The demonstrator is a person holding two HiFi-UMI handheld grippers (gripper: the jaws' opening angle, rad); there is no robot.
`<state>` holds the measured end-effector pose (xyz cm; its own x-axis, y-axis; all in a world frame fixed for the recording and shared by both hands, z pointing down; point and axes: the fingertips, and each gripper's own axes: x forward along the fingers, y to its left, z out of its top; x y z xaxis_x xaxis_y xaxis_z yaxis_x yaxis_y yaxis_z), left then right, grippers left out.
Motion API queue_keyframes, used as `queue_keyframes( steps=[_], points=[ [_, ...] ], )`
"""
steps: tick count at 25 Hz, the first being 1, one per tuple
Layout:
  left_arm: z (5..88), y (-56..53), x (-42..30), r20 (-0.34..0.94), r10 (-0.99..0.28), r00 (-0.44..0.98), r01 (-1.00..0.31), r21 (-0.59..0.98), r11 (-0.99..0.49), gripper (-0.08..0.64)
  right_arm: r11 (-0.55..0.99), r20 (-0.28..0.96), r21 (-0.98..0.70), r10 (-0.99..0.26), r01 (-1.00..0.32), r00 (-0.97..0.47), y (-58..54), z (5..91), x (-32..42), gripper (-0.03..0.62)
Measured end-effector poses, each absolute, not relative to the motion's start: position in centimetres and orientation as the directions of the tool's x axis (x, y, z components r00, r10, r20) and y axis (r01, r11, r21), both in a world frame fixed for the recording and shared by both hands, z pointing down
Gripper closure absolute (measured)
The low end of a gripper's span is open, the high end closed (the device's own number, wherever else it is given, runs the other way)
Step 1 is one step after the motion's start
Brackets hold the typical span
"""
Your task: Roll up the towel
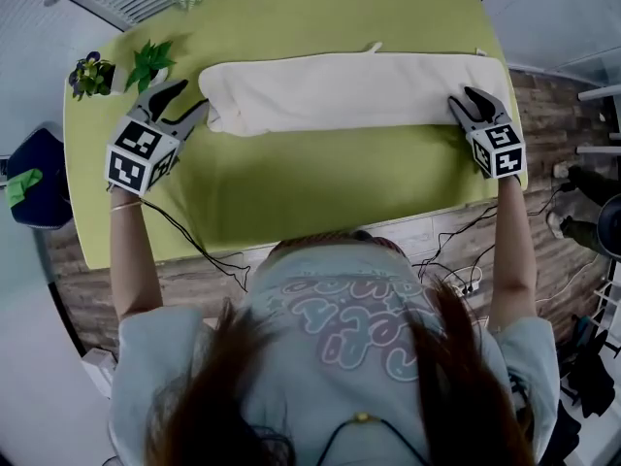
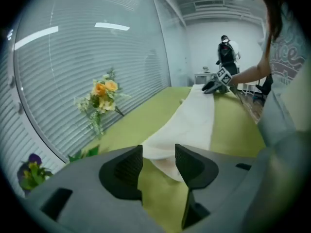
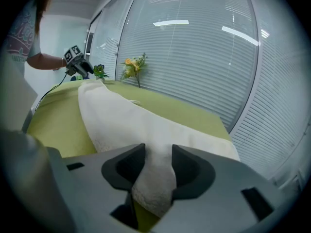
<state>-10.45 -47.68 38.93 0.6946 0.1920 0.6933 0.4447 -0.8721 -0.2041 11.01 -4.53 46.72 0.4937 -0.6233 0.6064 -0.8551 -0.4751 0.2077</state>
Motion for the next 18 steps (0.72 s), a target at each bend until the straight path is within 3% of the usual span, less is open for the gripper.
queue_keyframes(
  steps=[3,9,10,12,15,18],
  points=[
    [41.8,-44.7,-14.1,0.705,0.227,0.672,0.466,-0.164,-0.869,0.371,-0.479,0.604,0.215,-0.620,-0.851,0.501,-4.5,46.6,11.1,0.428],
    [44.2,-43.8,-13.4,0.681,0.144,0.718,0.439,-0.282,-0.853,0.378,-0.481,0.606,0.228,-0.611,-0.847,0.510,-4.3,46.8,11.2,0.430],
    [44.4,-43.8,-13.1,0.682,0.138,0.718,0.436,-0.287,-0.853,0.403,-0.481,0.605,0.227,-0.612,-0.847,0.510,-4.3,46.8,11.3,0.430],
    [44.7,-43.7,-13.0,0.702,0.131,0.700,0.444,-0.284,-0.850,0.519,-0.481,0.603,0.225,-0.614,-0.847,0.509,-4.4,46.7,11.2,0.430],
    [44.5,-45.3,-14.0,0.717,0.087,0.692,0.383,-0.262,-0.886,0.534,-0.478,0.602,0.221,-0.619,-0.850,0.504,-4.3,46.6,11.1,0.430],
    [44.4,-49.1,-16.1,0.741,0.084,0.667,0.239,-0.106,-0.965,0.537,-0.474,0.602,0.204,-0.629,-0.856,0.492,-4.5,46.7,10.8,0.430]
  ],
)
